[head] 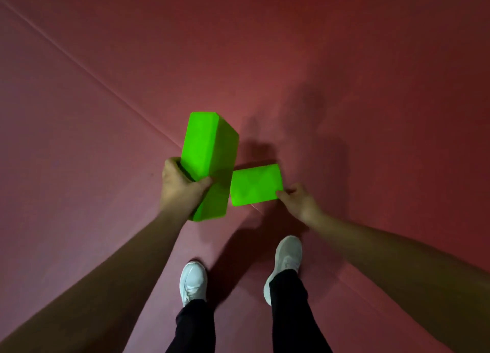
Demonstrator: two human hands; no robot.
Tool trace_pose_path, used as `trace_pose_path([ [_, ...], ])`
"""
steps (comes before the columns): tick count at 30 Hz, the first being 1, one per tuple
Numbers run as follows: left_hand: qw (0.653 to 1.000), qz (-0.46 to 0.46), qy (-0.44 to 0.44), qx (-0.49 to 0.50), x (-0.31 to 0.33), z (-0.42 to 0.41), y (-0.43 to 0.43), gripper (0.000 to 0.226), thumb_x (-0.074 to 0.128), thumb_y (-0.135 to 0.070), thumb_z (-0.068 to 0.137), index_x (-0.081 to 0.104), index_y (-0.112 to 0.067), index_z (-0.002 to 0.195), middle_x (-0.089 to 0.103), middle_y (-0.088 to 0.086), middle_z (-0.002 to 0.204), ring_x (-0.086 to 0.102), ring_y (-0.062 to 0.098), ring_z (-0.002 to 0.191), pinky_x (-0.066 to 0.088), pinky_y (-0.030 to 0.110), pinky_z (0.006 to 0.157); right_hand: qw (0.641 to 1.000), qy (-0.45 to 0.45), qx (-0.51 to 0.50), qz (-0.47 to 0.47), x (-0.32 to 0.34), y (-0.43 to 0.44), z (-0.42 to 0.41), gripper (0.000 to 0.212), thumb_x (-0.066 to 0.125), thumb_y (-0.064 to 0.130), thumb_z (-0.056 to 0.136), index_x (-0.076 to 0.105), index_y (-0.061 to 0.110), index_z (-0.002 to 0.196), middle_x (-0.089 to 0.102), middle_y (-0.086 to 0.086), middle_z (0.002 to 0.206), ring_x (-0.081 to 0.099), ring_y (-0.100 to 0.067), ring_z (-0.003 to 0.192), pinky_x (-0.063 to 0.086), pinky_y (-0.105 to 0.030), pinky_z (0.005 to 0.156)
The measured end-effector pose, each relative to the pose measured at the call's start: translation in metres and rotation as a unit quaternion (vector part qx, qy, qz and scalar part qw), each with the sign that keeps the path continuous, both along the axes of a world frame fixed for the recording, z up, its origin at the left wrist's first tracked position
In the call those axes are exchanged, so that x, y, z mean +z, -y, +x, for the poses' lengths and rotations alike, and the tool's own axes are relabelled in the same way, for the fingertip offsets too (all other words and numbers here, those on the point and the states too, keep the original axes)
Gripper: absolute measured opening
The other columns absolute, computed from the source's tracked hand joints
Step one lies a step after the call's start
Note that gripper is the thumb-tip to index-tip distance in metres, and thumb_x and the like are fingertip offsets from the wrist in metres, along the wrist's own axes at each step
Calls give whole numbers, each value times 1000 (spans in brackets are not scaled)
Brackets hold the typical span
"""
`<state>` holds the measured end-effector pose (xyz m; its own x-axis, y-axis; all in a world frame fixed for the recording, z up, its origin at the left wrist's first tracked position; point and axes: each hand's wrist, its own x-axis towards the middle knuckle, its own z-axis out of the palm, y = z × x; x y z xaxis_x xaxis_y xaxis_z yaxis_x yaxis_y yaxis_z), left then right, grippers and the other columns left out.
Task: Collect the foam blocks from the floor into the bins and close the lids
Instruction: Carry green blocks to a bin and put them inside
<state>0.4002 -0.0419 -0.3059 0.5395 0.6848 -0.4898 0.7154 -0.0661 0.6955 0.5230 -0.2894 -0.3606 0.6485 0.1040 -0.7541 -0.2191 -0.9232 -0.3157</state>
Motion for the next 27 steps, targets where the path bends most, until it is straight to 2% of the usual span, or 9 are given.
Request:
trace_pose_path([
  [3, 999, 32, -6, 12, -77, 7, 20, 73, 80, -42, 55, 43, -19, 113, 54, 5, 113, 54, 27, 107, 48, 50, 91, 1000, 8, 3, -14, -86, 9, 25, 51, 71, 43, 86, 64, -3, 105, 68, -25, 107, 64, -39, 103, 50, -43, 84],
  [7, 997, 76, -8, 9, -170, 11, 54, 78, 66, -49, 54, 45, -7, 116, 44, 1, 105, 47, 28, 106, 42, 41, 89, 999, -13, -2, -41, -191, 21, 49, 63, 74, 51, 79, 63, -2, 112, 68, -22, 112, 64, -38, 105, 48, -38, 82],
  [10, 995, 96, -40, -4, -226, 9, 72, 70, 67, -38, 59, 46, -4, 116, 43, 6, 104, 45, 31, 105, 39, 41, 88, 999, -30, -27, -36, -254, 25, 58, 85, 70, 71, 56, 68, 7, 111, 71, -15, 110, 67, -32, 102, 54, -38, 85],
  [15, 987, 153, -48, -26, -271, 4, 87, 63, 64, -37, 60, 48, 1, 108, 47, 16, 99, 47, 36, 94, 37, 47, 85, 993, -74, -91, -9, -346, 40, 61, 114, 75, 79, 29, 65, 13, 120, 69, -6, 117, 66, -25, 107, 53, -40, 96],
  [17, 981, 183, -44, -46, -276, 0, 89, 66, 60, -42, 62, 48, 3, 108, 47, 18, 98, 47, 36, 90, 35, 45, 83, 993, -62, -103, -9, -342, 36, 60, 132, 71, 90, 13, 64, 14, 121, 67, -8, 121, 64, -27, 111, 53, -42, 96],
  [20, 985, 158, -54, -34, -271, -8, 84, 64, 63, -39, 62, 45, -1, 109, 41, 9, 98, 44, 32, 94, 33, 40, 84, 991, -45, -128, 8, -323, 29, 60, 123, 81, 78, 27, 52, 17, 130, 57, -10, 131, 58, -30, 116, 50, -45, 99],
  [22, 991, 117, -65, -1, -264, -13, 74, 62, 67, -38, 60, 43, -8, 109, 42, 5, 101, 46, 30, 98, 41, 46, 87, 991, -37, -122, 32, -286, 11, 57, 122, 85, 74, 25, 51, 13, 125, 62, -9, 122, 62, -26, 107, 53, -41, 94],
  [25, 990, 90, -66, 81, -236, 0, 51, 69, 72, -41, 56, 44, -11, 112, 52, 12, 108, 52, 32, 104, 46, 52, 90, 995, 2, -86, 53, -228, -7, 58, 94, 92, 44, 57, 42, 9, 127, 59, -3, 113, 60, -20, 98, 50, -32, 85],
  [27, 989, 106, -37, 92, -197, 22, 41, 73, 75, -37, 56, 45, -6, 115, 53, 15, 112, 52, 33, 107, 44, 51, 94, 993, 50, -73, 74, -179, -14, 68, 91, 90, 41, 60, 41, 11, 132, 61, -3, 116, 62, -21, 102, 52, -36, 89],
])
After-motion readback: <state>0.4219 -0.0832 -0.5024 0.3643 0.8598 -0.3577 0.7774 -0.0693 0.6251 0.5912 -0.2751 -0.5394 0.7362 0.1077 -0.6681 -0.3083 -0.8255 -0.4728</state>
